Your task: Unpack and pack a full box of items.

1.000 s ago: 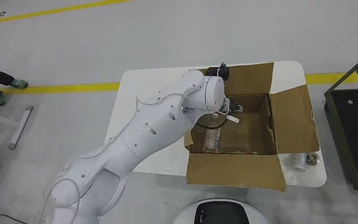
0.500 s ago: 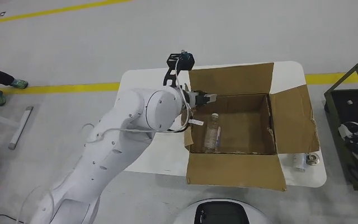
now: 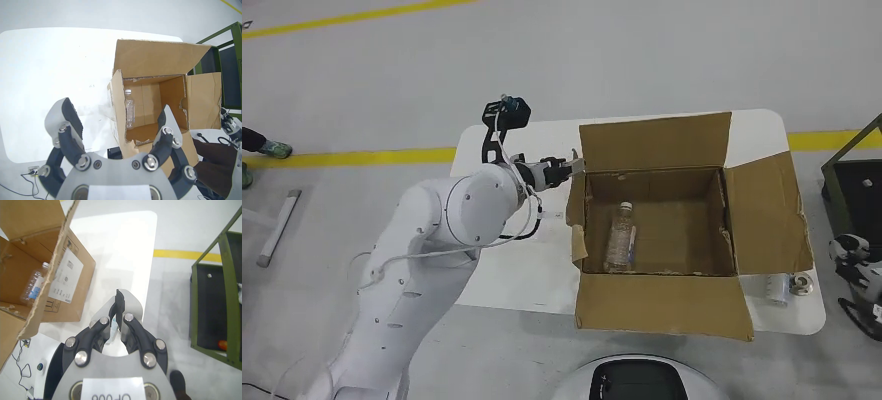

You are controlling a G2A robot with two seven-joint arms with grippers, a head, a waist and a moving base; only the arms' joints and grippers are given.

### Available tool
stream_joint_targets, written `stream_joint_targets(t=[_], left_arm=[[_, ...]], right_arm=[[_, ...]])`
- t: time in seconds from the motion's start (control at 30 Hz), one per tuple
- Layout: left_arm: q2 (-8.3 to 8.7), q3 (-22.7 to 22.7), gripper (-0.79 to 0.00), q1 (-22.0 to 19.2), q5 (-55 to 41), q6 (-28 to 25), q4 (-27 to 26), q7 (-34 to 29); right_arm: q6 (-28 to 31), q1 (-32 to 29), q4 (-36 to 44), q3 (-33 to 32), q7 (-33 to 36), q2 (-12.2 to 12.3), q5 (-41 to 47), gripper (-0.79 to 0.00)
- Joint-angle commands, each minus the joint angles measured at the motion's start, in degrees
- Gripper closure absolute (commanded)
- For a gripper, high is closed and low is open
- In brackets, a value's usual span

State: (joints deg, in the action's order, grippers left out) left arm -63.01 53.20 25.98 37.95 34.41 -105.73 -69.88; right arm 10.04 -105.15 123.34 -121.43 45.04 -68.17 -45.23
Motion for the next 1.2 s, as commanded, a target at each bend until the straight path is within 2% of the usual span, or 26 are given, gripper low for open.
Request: stream_joint_targets(t=[0.0,0.17,0.57,0.8,0.9,0.93,0.97,1.03,1.13,1.17], left_arm=[[-0.02,-0.05,-0.785,-0.03,0.01,-0.02,0.02,-0.02],[-0.02,-0.05,-0.785,-0.03,0.01,-0.02,0.02,-0.02],[-0.02,-0.05,-0.785,-0.03,0.01,-0.02,0.02,-0.02],[-0.02,-0.05,-0.785,-0.03,0.01,-0.02,0.02,-0.02],[-0.02,-0.05,-0.785,-0.03,0.01,-0.02,0.02,-0.02],[-0.02,-0.05,-0.785,-0.03,0.01,-0.02,0.02,-0.02],[-0.02,-0.05,-0.785,-0.03,0.01,-0.02,0.02,-0.02],[-0.02,-0.05,-0.785,-0.03,0.01,-0.02,0.02,-0.02],[-0.02,-0.05,-0.785,-0.03,0.01,-0.02,0.02,-0.02],[-0.02,-0.05,-0.785,-0.03,0.01,-0.02,0.02,-0.02]], right_arm=[[-4.36,1.27,0.69,1.67,4.6,0.14,-0.56,0.0],[-8.28,5.85,1.36,5.4,12.45,0.81,-3.02,0.0],[-9.52,6.54,0.39,6.21,13.23,0.95,-3.76,0.0],[-21.39,10.83,-1.16,9.14,22.7,1.3,-6.89,0.0],[-23.86,14.34,-2.34,11.02,26.98,1.65,-8.32,0.0],[-24.33,15.46,-2.81,11.63,28.47,1.77,-8.72,-0.015],[-24.83,16.58,-3.45,12.09,29.9,1.88,-8.75,-0.105],[-25.17,18.49,-4.64,12.56,32.08,2.16,-9.74,-0.135],[-24.56,20.32,-6.34,13.1,35.08,2.53,-10.43,-0.32],[-24.54,20.73,-6.85,13.12,35.56,2.63,-10.66,-0.32]])
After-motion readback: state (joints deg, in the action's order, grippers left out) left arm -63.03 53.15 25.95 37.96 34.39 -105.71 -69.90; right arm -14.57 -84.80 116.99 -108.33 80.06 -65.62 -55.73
